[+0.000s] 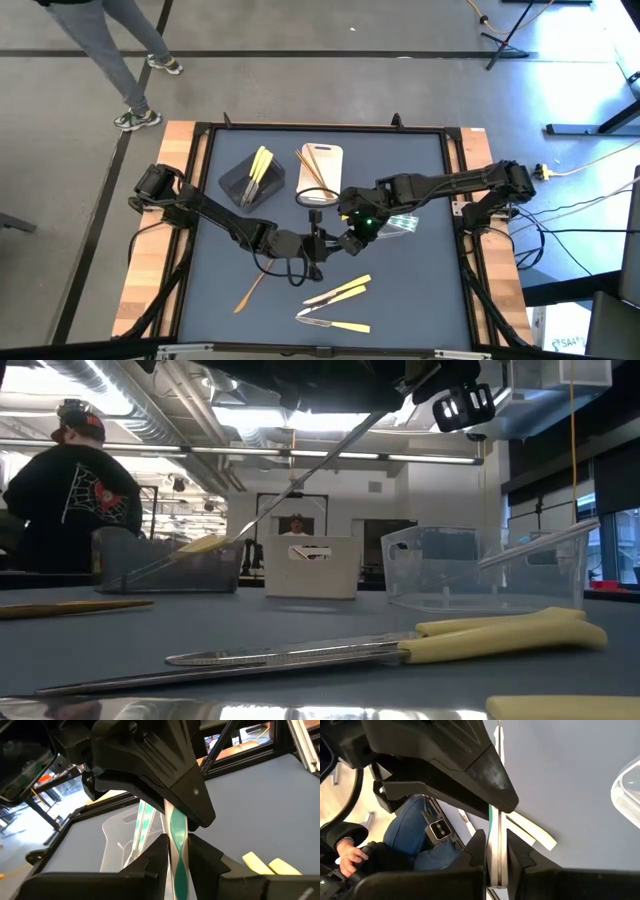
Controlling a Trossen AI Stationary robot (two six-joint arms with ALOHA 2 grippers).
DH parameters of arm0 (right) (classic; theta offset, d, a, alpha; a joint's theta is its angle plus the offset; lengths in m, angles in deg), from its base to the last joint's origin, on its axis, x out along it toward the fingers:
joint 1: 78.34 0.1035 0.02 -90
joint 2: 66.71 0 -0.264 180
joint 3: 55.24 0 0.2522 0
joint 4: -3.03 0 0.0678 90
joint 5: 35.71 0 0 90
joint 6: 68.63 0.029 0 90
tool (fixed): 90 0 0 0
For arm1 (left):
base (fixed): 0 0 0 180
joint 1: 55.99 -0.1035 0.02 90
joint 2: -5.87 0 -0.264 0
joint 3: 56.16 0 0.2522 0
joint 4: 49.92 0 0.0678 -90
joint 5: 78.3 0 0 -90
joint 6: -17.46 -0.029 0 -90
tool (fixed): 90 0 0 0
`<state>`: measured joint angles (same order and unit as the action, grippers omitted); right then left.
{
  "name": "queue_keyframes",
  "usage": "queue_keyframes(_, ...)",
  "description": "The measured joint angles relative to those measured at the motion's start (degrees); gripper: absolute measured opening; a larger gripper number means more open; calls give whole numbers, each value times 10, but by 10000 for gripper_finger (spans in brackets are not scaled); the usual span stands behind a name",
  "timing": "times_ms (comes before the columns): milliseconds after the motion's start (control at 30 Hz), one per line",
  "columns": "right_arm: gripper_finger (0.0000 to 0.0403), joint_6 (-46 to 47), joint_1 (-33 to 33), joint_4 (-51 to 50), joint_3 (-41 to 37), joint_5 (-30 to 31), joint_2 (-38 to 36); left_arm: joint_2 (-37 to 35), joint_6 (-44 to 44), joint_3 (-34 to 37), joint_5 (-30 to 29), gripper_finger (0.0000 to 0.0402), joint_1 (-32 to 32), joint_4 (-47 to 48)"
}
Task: Sort silverware by color (type)
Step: Put the green knife into the transparent bin
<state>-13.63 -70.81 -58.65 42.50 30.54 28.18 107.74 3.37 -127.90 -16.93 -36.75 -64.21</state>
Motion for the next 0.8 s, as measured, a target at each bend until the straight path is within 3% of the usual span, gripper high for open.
queue_keyframes(133, 17, -2, 0, 8, 2, -1, 0, 1, 17, 0, 3, 77, -3, 0)
queue_keyframes(500, 17, -1, 0, -8, 1, -4, -14, -1, 19, 0, -4, 164, 4, 2)
queue_keyframes(800, 17, 14, 0, -96, 1, 23, -77, -11, 45, 0, -23, 184, 15, 5)
